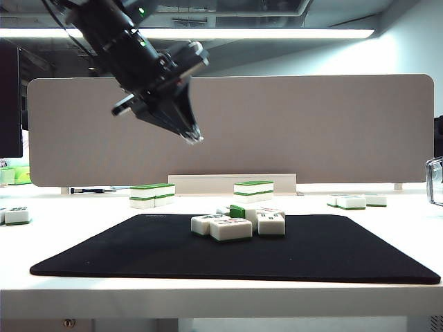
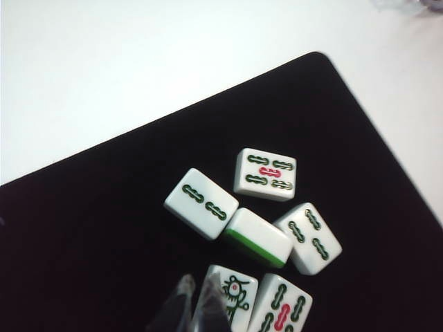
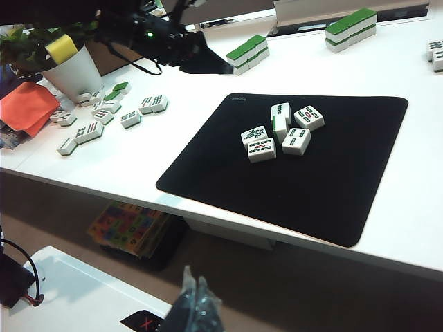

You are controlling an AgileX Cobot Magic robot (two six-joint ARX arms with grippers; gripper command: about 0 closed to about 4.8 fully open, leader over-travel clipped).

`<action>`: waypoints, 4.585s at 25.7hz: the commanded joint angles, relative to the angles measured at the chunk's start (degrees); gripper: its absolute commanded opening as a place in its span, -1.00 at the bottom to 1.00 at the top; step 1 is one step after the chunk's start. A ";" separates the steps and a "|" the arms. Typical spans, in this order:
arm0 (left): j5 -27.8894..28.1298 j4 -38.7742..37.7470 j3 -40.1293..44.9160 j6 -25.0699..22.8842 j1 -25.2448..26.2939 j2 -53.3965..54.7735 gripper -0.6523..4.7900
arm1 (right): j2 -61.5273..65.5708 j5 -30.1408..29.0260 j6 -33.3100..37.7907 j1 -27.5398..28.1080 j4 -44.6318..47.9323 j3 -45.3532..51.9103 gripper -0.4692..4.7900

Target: Align six mahjong tiles in a row on the table.

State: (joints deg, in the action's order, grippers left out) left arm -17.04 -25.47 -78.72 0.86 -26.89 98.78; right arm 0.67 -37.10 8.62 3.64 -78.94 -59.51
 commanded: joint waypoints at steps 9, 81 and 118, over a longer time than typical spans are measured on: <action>5.01 7.85 -1.16 -4.09 -7.48 8.79 -0.68 | -0.68 0.07 -0.17 0.02 0.72 -0.17 -0.83; 16.87 -21.27 -14.64 -10.25 -10.58 18.75 0.04 | -0.68 0.11 -0.17 0.09 0.76 -0.17 -0.83; 22.40 -27.45 -22.43 17.57 1.25 19.61 -0.22 | -0.68 0.09 -0.31 0.09 0.76 -0.20 -0.82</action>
State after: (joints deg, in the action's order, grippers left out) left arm 4.86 -54.37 -100.92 18.72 -25.74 118.26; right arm 0.69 -37.08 8.49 3.70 -78.91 -59.51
